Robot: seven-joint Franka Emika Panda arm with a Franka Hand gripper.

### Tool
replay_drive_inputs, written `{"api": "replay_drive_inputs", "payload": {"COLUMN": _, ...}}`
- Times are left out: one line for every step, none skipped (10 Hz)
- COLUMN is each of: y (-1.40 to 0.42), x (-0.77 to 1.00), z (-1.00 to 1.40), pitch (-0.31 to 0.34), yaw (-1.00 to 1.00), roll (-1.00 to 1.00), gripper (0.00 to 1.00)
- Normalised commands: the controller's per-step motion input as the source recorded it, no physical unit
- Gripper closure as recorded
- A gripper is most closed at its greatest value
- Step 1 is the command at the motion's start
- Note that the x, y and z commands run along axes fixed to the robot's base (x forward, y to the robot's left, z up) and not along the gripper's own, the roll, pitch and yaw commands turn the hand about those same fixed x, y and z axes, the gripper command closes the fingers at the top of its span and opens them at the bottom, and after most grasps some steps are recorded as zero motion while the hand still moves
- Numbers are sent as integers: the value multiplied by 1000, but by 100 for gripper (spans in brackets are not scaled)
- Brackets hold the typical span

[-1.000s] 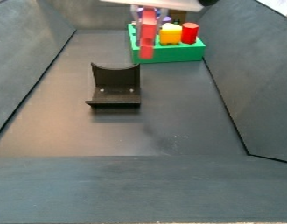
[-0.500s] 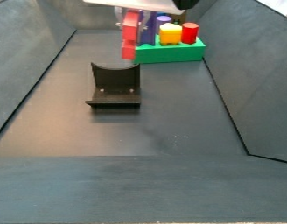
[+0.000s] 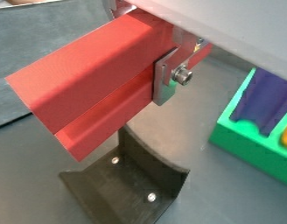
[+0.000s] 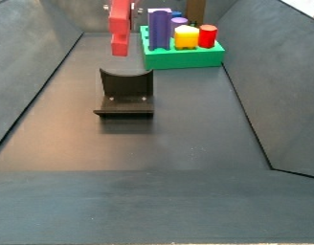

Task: Pick up the double-square object. Move up. Rotate the double-square object. Place the double-square object on the fixture. Regrasp the double-square object. Move to above the board. Insert the double-square object.
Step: Place the double-square object on the fixture.

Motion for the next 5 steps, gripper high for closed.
{"api": "replay_drive_inputs", "payload": {"y": 60, "x": 63, "z": 20, "pitch": 127, "yaw": -68, "roll": -1000, "gripper": 100}}
{"api": "replay_drive_inputs", "payload": {"y": 48, "x": 73, "z": -2, "pitch": 139, "yaw": -87, "roll": -1000, "gripper": 100}}
{"api": "replay_drive_inputs", "payload": {"y": 48, "x": 81, "z": -10, "pitch": 145, "yaw": -99, "roll": -1000, "gripper": 100}}
{"api": "replay_drive_inputs", "payload": {"y": 48, "x": 88, "z": -10, "pitch": 154, "yaw": -127, "roll": -1000, "gripper": 100}}
{"api": "replay_drive_inputs", "payload": {"y": 49, "x": 87, "z": -11, "pitch": 148, "yaw": -137, "roll": -937, "gripper": 100}}
